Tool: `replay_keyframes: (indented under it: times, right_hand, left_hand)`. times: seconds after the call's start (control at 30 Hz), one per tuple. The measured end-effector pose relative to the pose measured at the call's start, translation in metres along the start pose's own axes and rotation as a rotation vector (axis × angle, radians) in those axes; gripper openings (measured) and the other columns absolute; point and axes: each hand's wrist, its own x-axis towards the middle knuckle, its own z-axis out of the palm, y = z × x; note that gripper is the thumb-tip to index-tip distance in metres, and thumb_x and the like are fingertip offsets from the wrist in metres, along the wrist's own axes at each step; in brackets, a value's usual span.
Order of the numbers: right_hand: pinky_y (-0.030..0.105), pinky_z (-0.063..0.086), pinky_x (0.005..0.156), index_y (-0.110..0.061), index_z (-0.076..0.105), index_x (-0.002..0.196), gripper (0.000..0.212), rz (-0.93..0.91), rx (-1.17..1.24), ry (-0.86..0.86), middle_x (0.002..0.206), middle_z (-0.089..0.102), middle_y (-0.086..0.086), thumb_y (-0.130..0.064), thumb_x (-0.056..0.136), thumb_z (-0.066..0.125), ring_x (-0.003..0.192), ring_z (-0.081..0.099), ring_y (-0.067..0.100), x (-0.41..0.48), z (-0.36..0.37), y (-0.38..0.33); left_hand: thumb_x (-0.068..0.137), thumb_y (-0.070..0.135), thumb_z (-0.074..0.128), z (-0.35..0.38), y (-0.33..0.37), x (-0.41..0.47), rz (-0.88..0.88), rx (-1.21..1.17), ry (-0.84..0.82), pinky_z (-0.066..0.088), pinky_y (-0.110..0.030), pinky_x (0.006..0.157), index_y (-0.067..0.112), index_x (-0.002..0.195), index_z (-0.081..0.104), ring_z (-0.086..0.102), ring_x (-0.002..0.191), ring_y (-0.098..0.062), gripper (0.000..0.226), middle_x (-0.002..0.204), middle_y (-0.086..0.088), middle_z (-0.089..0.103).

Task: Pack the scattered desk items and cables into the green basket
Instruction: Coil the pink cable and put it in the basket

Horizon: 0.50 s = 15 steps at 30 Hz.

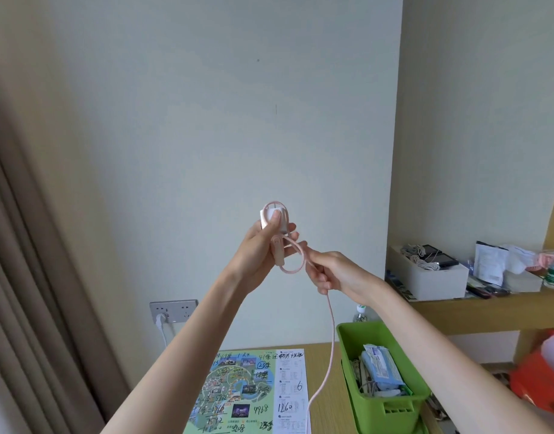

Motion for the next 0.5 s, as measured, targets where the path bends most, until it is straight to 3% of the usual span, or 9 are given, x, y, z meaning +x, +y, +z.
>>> replay_keyframes:
  times: [0.1, 0.23, 0.4, 0.5]
  right_hand:
    - [0.026, 0.034, 0.055, -0.014, 0.051, 0.059, 0.053, 0.009, 0.039, 0.025, 0.059, 0.031, 0.001, -0.062, 0.082, 0.062, 0.05, 0.031, 0.014, -0.003, -0.007, 0.003]
    - [0.025, 0.036, 0.057, -0.015, 0.051, 0.064, 0.044, 0.024, 0.04, 0.097, 0.059, 0.032, -0.001, -0.05, 0.09, 0.058, 0.049, 0.029, 0.014, -0.002, -0.012, -0.001]
    - [0.028, 0.031, 0.058, -0.009, 0.061, 0.074, 0.023, -0.018, -0.027, 0.1, 0.061, 0.031, 0.001, -0.019, 0.093, 0.055, 0.05, 0.028, 0.013, -0.001, -0.02, -0.008]
    - [0.022, 0.032, 0.053, -0.007, 0.072, 0.086, 0.02, -0.087, -0.193, 0.085, 0.061, 0.035, 0.0, -0.015, 0.094, 0.056, 0.051, 0.031, 0.012, -0.003, -0.021, -0.018]
  left_hand:
    - [0.099, 0.041, 0.045, -0.006, 0.006, 0.002, 0.05, 0.059, 0.138, 0.055, -0.029, 0.076, 0.008, 0.11, 0.05, 0.059, 0.067, -0.013, 0.036, 0.093, -0.007, 0.056]
    - [0.099, 0.045, 0.042, -0.017, 0.013, 0.007, 0.077, 0.222, 0.314, 0.05, -0.022, 0.063, 0.006, 0.12, 0.05, 0.053, 0.061, -0.008, 0.045, 0.096, -0.007, 0.058]
    - [0.1, 0.042, 0.044, -0.037, 0.021, 0.01, 0.139, 0.351, 0.431, 0.043, -0.019, 0.049, 0.012, 0.098, 0.051, 0.051, 0.056, -0.011, 0.03, 0.086, -0.007, 0.059]
    - [0.1, 0.037, 0.046, -0.048, 0.025, 0.013, 0.188, 0.415, 0.479, 0.044, -0.018, 0.047, 0.011, 0.093, 0.05, 0.052, 0.052, -0.009, 0.027, 0.082, -0.008, 0.059]
